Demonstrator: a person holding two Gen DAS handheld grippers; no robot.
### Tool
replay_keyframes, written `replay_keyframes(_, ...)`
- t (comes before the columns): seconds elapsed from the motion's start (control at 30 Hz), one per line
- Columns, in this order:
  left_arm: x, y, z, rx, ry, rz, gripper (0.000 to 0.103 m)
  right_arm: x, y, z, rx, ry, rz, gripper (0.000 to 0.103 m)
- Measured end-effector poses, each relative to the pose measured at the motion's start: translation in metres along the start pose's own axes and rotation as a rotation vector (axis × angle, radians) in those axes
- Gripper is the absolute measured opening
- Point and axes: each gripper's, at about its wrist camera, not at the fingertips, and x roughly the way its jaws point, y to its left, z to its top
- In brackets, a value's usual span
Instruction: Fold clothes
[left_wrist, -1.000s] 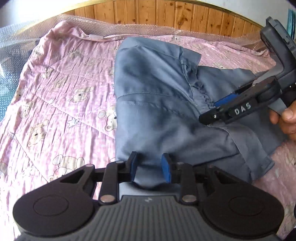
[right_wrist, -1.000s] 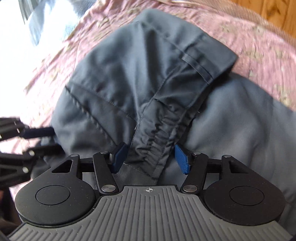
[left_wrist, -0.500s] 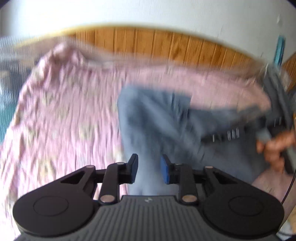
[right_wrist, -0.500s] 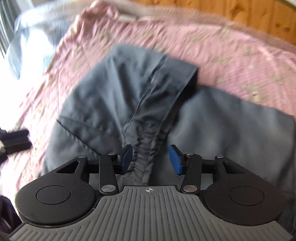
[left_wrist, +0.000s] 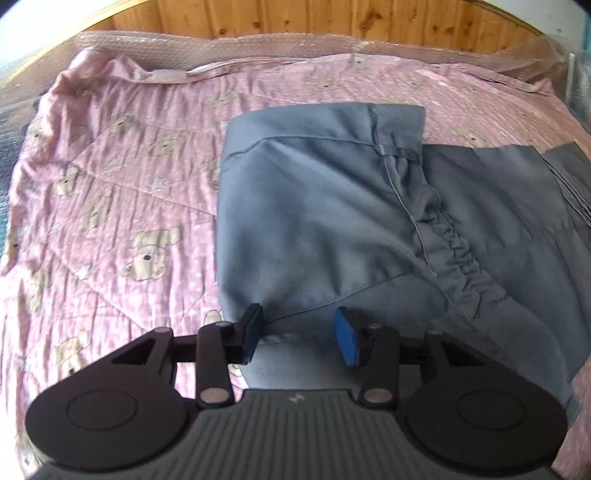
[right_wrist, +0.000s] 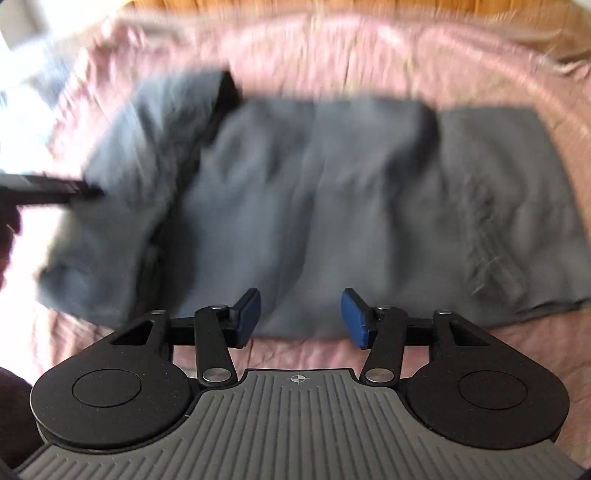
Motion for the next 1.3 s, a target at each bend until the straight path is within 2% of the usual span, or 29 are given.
replay_keyframes(0.03,-0.008,-0.002,0.003,-0.033,-0.015,0.001,0.043,-0.008,-0.007,-0.003,-0.004,-0.011,-0.002,0.058)
replay_keyframes(0.13,-0.029,-0.019,0.009,-0.085,-0.045,-0.02,0.054,-0.032,-0.028,-0.011,-0.015,-0.043,-0.007,0.061)
replay_keyframes(0.2,-0.021,-0.035,0.006,-0.061,0.019,0.011,0.054,-0.048,-0.041,-0.016,-0.022,-0.065,-0.01,0.061)
replay_keyframes(0.27,-0.007,-0.049,-0.005,-0.022,0.102,0.077,0.054,-0.064,-0.055,-0.021,-0.03,-0.086,-0.013,0.061)
replay_keyframes(0.37,-0.017,-0.061,-0.009,-0.016,0.087,0.118,0.054,-0.085,-0.076,-0.035,-0.012,-0.105,-0.024,0.061)
replay_keyframes(0.43,-0.031,-0.063,-0.003,-0.06,0.043,0.097,0.054,-0.096,-0.091,-0.038,0.015,-0.13,-0.025,0.062)
replay_keyframes(0.47,-0.039,-0.064,0.0,-0.083,0.019,0.085,0.058,-0.101,-0.097,-0.04,0.028,-0.144,-0.026,0.062)
replay_keyframes(0.5,-0.043,-0.066,0.003,-0.096,0.01,0.08,0.062,-0.106,-0.103,-0.04,0.037,-0.155,-0.029,0.062)
replay_keyframes(0.7,-0.058,-0.092,0.014,-0.1,-0.004,0.064,0.062,-0.125,-0.126,-0.052,0.071,-0.184,-0.032,0.062)
replay_keyframes(0.97,-0.07,-0.134,0.016,-0.133,-0.022,-0.038,0.062,-0.125,-0.151,-0.072,0.158,-0.191,-0.016,0.062)
replay_keyframes(1.17,-0.074,-0.168,0.03,-0.148,-0.039,-0.181,0.063,-0.107,-0.185,-0.09,0.389,-0.236,0.005,0.063)
replay_keyframes(1.3,-0.071,-0.187,0.041,-0.141,-0.022,-0.33,0.071,-0.083,-0.207,-0.1,0.546,-0.251,0.001,0.064)
